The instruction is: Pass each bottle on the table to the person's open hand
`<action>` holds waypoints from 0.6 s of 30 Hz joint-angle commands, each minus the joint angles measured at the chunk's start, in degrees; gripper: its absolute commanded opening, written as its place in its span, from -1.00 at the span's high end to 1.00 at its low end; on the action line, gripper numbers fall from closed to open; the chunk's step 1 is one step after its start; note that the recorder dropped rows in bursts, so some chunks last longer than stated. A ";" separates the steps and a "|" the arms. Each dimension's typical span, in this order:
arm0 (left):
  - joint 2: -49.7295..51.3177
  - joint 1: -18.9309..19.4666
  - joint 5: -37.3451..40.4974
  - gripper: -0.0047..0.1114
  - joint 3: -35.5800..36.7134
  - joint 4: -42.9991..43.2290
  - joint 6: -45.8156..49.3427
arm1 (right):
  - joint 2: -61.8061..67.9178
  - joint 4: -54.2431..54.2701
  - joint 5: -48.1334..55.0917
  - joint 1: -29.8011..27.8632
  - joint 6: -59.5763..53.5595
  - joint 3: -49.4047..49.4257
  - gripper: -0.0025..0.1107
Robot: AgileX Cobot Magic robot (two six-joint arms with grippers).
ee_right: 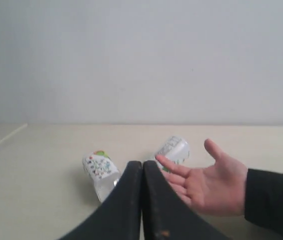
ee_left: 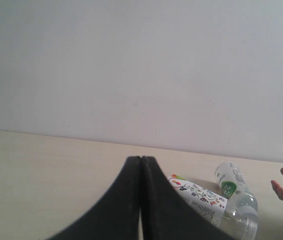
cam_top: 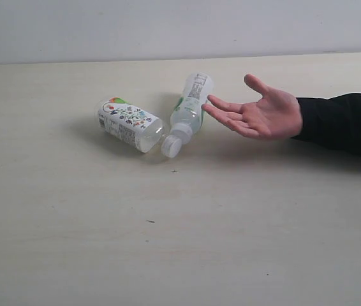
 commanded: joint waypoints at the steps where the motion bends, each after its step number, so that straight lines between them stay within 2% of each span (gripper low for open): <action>1: -0.27 -0.14 -0.16 0.92 -0.02 -0.23 0.02 | -5.87 0.07 -0.45 0.21 -0.04 0.21 0.96; 18: -0.27 -0.14 -0.16 0.92 -0.02 -0.23 0.02 | -8.64 0.07 -0.45 0.21 -0.04 0.21 0.96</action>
